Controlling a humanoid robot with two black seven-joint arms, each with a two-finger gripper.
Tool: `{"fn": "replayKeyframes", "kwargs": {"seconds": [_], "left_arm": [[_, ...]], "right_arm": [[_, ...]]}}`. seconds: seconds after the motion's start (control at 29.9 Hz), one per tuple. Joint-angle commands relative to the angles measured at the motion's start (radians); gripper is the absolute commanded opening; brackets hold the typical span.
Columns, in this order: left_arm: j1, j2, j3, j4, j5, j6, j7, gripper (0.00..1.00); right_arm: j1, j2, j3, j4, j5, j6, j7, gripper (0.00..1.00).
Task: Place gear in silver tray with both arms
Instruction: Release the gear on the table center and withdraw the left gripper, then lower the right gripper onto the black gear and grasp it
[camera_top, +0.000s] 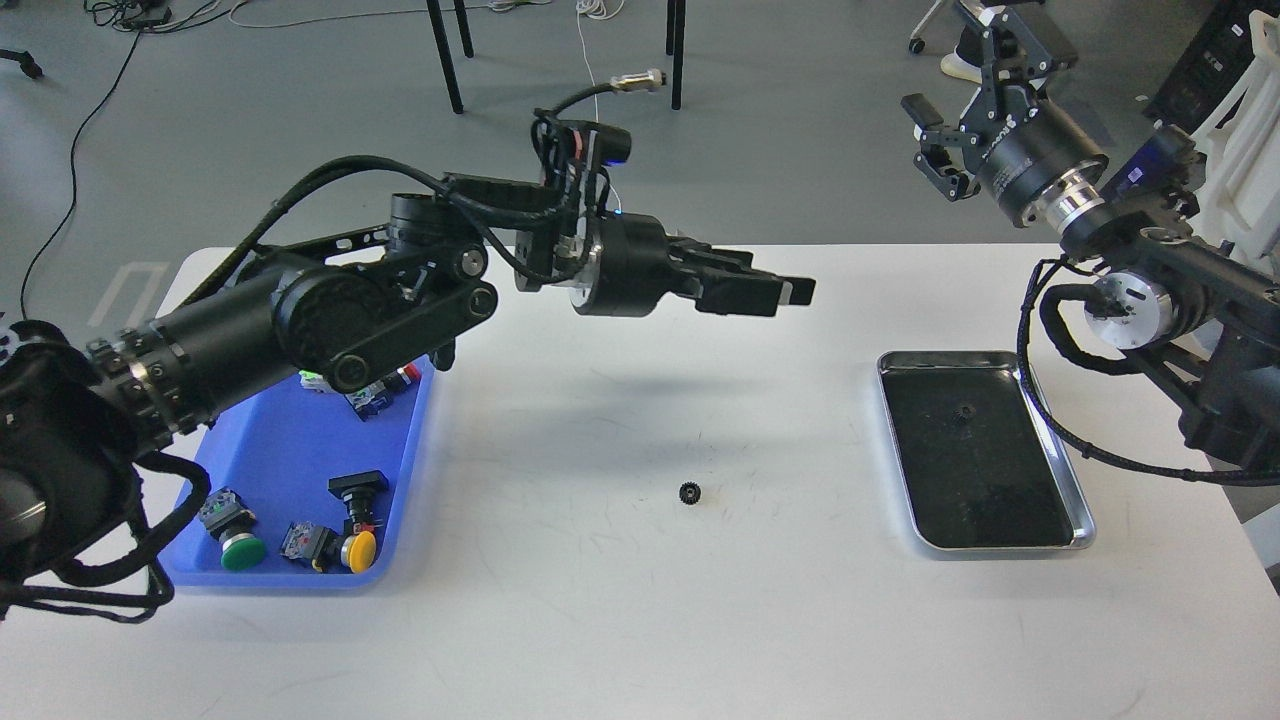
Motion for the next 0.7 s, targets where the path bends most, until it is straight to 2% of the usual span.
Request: {"fn": "replayKeyframes", "kwargs": {"seconds": [0.0,0.1,0.23,0.33,0.5,0.67], "left_arm": [[0.065,0.081,-0.031,-0.008,-0.261,0.075,-0.006,0.97],[0.140,0.155,-0.126,-0.031,-0.451,0.118,-0.006,0.97],[0.260,0.226,-0.301,-0.046,-0.597,0.110,-0.004,0.98],[0.341,0.215,-0.402,-0.046,-0.674,0.126,-0.012,0.98],[0.481,0.201,-0.583,-0.049,-0.817,0.118,0.008,0.98],[0.526,0.209,-0.640,-0.051,-0.825,0.118,0.034,0.98]], "right_arm": [[-0.021,-0.036,-0.006,0.009,-0.002,0.063,0.000,0.97],[-0.027,-0.042,-0.032,0.014,-0.025,0.094,0.000,0.97],[0.017,-0.065,-0.147,0.025,-0.147,0.103,0.000,0.97],[0.075,-0.059,-0.227,0.025,-0.316,0.103,0.000,0.98],[0.205,-0.009,-0.374,0.017,-0.537,0.103,0.000,0.98],[0.396,0.094,-0.639,0.029,-0.660,0.105,0.000,0.98]]}}
